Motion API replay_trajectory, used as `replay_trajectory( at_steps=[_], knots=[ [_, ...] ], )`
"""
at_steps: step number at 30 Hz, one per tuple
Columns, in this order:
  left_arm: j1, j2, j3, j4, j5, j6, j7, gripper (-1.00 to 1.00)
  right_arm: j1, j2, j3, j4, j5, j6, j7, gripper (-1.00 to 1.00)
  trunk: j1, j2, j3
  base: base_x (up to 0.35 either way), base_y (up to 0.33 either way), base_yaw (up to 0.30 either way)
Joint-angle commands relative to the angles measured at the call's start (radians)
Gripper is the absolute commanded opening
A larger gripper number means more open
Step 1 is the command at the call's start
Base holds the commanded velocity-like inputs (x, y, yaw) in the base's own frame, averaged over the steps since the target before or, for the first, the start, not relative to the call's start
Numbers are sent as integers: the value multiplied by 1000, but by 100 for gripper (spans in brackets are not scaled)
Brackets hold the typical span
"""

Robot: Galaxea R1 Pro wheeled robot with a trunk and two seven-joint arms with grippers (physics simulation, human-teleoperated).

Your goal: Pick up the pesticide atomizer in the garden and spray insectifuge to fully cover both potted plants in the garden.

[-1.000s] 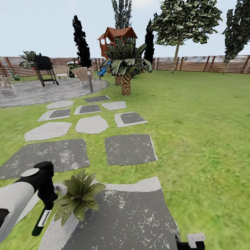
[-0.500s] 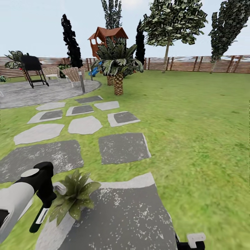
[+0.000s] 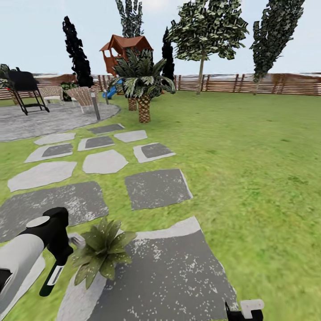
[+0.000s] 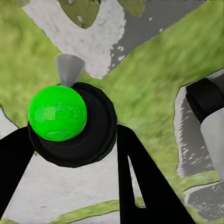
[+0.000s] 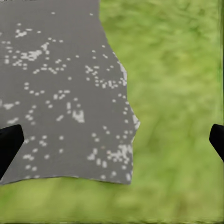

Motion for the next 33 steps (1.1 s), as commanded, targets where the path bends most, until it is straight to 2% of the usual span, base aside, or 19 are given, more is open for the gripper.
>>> replay_trajectory(
  at_steps=[1, 5, 9, 12, 23, 33],
  knots=[
    [0, 0, -5, -2, -6, 11, -8, -100, -1, 0, -4, 2, 11, -3, -8, 100, 0, 0, -1, 32, 166, -267],
    [0, -3, -4, -5, -10, 13, -3, -100, -1, 0, -4, 2, 11, -3, -7, 100, 0, 0, -1, 7, 35, -79],
    [-2, -18, -4, -22, -6, 33, 61, -100, -1, 0, -4, 2, 11, -3, -8, 100, 0, 0, -1, 1, 3, -8],
    [-3, -24, -2, -31, -5, 40, 72, -100, -1, -2, -4, 2, 11, -3, -8, 100, 0, 0, -1, 0, 0, 0],
    [2, -22, -6, -17, -2, 41, 78, -100, -1, -3, -5, 2, 9, -3, -8, 100, 0, 0, -1, -40, 50, -12],
    [2, -24, -7, -17, -2, 41, 78, -100, -1, -3, -5, 2, 9, -3, -8, 100, 0, 0, 4, -176, 248, -235]
  ],
)
